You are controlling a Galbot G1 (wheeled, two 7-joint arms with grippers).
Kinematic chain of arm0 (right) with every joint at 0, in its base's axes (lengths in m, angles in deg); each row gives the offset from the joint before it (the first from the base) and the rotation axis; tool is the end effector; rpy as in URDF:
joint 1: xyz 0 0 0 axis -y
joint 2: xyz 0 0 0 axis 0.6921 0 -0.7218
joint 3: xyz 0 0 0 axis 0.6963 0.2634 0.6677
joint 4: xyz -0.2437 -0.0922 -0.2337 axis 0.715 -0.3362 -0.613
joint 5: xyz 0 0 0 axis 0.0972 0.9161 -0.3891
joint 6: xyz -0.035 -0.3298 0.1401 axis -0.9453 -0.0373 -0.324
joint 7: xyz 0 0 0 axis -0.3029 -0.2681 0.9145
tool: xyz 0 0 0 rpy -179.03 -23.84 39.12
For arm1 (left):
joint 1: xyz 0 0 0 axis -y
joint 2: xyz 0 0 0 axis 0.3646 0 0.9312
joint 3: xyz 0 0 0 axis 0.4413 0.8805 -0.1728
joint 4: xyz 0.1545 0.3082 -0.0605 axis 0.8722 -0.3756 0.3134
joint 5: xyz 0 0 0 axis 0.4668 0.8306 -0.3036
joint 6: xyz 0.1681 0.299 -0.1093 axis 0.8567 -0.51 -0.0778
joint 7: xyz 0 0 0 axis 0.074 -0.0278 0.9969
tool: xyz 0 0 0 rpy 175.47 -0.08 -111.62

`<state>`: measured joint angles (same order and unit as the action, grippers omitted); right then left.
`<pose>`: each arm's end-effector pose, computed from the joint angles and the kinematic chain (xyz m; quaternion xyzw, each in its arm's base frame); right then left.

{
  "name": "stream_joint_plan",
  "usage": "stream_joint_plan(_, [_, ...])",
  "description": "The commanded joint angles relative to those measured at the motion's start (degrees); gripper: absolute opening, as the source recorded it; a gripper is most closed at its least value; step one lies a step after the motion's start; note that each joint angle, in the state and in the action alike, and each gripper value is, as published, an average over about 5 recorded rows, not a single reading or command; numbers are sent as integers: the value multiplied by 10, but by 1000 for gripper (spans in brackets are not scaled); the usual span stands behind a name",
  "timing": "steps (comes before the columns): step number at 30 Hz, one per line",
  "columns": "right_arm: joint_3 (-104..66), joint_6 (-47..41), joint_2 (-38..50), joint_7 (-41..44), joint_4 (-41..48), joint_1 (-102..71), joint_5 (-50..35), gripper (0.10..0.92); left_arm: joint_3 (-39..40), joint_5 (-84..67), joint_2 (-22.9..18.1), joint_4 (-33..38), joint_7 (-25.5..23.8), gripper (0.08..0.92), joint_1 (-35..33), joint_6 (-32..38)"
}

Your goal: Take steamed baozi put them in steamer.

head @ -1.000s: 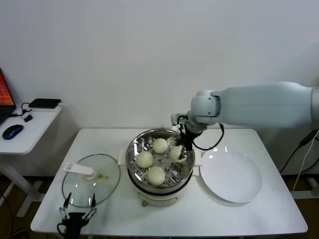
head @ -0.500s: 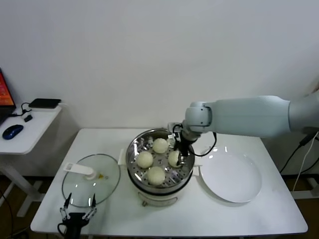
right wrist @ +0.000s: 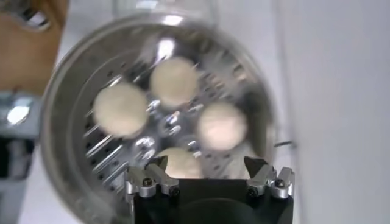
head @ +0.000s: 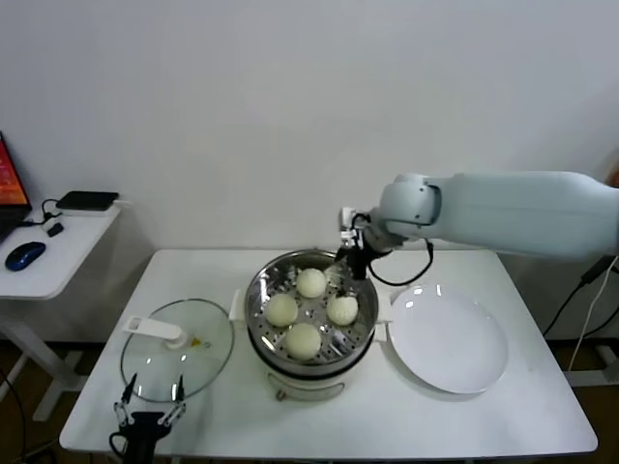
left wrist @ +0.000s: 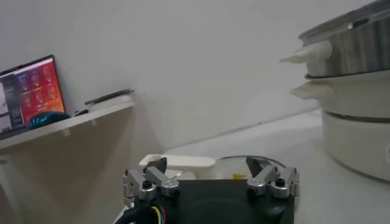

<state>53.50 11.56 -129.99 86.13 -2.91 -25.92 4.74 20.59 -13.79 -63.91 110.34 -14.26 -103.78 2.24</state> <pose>0.4972 0.0487 -0.0462 0.5103 -0.6538 0.4604 0.3165 0.1151 0.0921 -0.4209 0.0575 -0.9864 -0.1436 0.0551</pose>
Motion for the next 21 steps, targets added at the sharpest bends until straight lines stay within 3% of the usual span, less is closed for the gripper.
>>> stream_joint_plan(1, [-236, 51, 253, -219, -152, -140, 20, 823, 6, 6, -22, 2, -1, 823, 2, -2])
stream_joint_plan(9, [-488, 148, 366, -282, -210, -422, 39, 823, 3, 11, -25, 1, 0, 823, -2, -1])
stream_joint_plan(14, [-642, 278, 409, -280, -211, -632, 50, 823, 2, 17, -28, 0, 0, 823, -1, 1])
stream_joint_plan(17, [-839, 318, 393, -275, -211, -848, 73, 823, 1, 18, -28, -1, 1, 823, -1, 3])
stream_joint_plan(21, [-1073, 348, 302, -258, -219, -1094, 144, 823, 1, 19, -28, -1, 2, 823, -2, 8])
